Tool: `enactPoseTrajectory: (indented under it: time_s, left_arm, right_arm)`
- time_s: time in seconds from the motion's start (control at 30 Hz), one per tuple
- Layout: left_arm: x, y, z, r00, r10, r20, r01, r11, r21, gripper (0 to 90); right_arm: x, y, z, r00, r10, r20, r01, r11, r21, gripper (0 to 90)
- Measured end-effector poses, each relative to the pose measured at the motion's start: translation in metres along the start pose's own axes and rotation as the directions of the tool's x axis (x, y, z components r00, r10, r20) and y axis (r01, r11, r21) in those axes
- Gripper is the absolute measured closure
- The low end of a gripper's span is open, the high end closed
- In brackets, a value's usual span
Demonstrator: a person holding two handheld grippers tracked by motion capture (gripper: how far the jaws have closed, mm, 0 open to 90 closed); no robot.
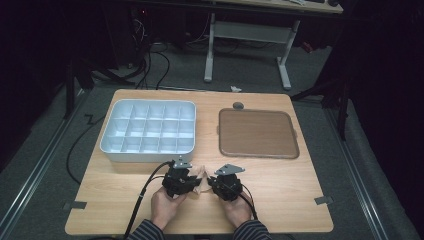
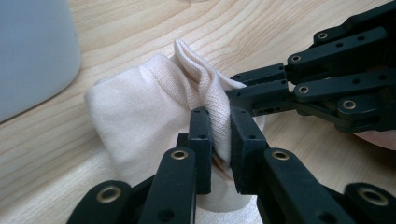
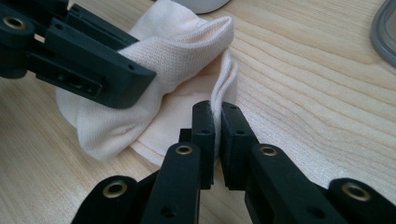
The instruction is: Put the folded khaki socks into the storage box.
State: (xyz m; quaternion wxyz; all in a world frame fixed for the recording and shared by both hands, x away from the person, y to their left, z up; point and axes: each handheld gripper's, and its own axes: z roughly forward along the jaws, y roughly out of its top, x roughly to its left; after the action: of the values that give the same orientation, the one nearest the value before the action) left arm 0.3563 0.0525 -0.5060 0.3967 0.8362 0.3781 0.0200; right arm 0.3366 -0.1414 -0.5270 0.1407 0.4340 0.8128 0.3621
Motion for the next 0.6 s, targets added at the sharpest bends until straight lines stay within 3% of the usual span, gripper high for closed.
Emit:
enactPoseTrajectory:
  time_s: [0.47, 0.6]
  left_arm:
    - [-0.0007, -0.0021, 0.0089, 0.9999, 0.011, -0.002, -0.011, 0.9999, 0.007, 77.9]
    - [-0.0002, -0.0025, 0.0101, 0.9998, 0.017, 0.008, -0.018, 0.9997, 0.019, 71.5]
  right_arm:
    - [0.0000, 0.0005, 0.0005, 1.0000, 0.002, 0.001, -0.002, 1.000, 0.000, 85.1]
    - [-0.0003, 0.0005, 0.0008, 1.0000, 0.005, 0.000, -0.005, 1.000, -0.003, 84.7]
